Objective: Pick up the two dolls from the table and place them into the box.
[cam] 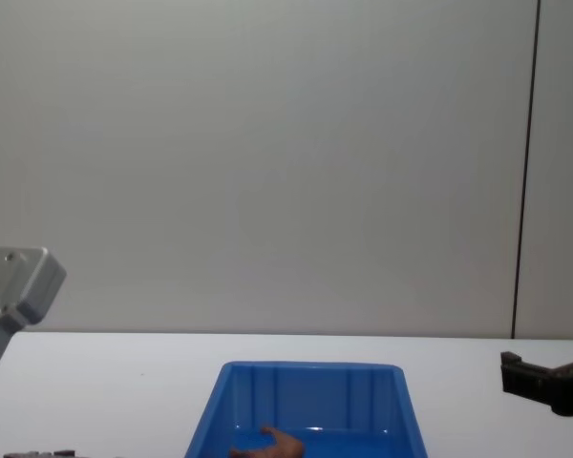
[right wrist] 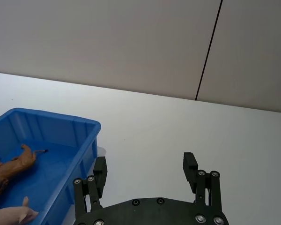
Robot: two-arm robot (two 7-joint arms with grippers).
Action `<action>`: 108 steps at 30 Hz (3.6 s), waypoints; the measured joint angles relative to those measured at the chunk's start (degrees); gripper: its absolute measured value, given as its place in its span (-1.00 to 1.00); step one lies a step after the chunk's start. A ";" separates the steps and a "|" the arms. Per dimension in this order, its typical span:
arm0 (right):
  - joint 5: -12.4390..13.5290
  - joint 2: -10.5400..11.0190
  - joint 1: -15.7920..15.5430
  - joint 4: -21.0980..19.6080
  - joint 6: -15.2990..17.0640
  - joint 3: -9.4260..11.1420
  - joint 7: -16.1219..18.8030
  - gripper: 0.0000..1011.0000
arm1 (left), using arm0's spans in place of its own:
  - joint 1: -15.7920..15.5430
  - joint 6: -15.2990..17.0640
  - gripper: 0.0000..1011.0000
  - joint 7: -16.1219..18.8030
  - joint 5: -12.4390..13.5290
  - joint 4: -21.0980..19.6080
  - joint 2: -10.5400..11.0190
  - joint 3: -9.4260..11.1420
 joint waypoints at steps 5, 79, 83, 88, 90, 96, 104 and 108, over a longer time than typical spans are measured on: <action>0.01 0.00 0.00 0.00 0.00 0.00 0.00 0.98 | -0.59 0.09 0.98 -0.87 0.59 1.10 -0.43 0.03; 0.01 0.00 0.00 0.00 0.00 0.00 0.00 0.98 | -5.87 -7.40 -0.62 -15.63 9.08 -3.30 -1.90 -1.49; 0.01 0.00 0.00 -0.01 0.00 0.00 0.00 0.98 | -6.52 -8.26 -0.43 -18.30 8.34 -2.63 -2.23 -1.49; 0.01 0.00 0.00 0.00 0.00 0.00 0.00 0.98 | -7.76 -9.89 -0.08 -22.97 6.92 -1.00 -3.01 -1.35; 0.01 0.00 0.00 0.00 0.00 0.00 0.00 0.98 | -8.10 -10.33 0.03 -24.26 6.48 -0.49 -3.25 -1.28; 0.01 0.00 0.00 0.00 0.00 0.00 0.00 0.98 | -9.86 -12.47 0.48 -30.59 4.27 2.29 -4.49 -0.83; 0.01 0.00 0.00 0.00 0.00 0.00 0.00 0.98 | -11.22 -14.24 0.90 -35.27 2.57 4.64 -5.62 -0.37; 0.01 0.00 0.00 0.00 0.00 0.00 0.00 0.98 | -11.66 -14.73 0.98 -36.68 2.02 5.36 -5.97 -0.22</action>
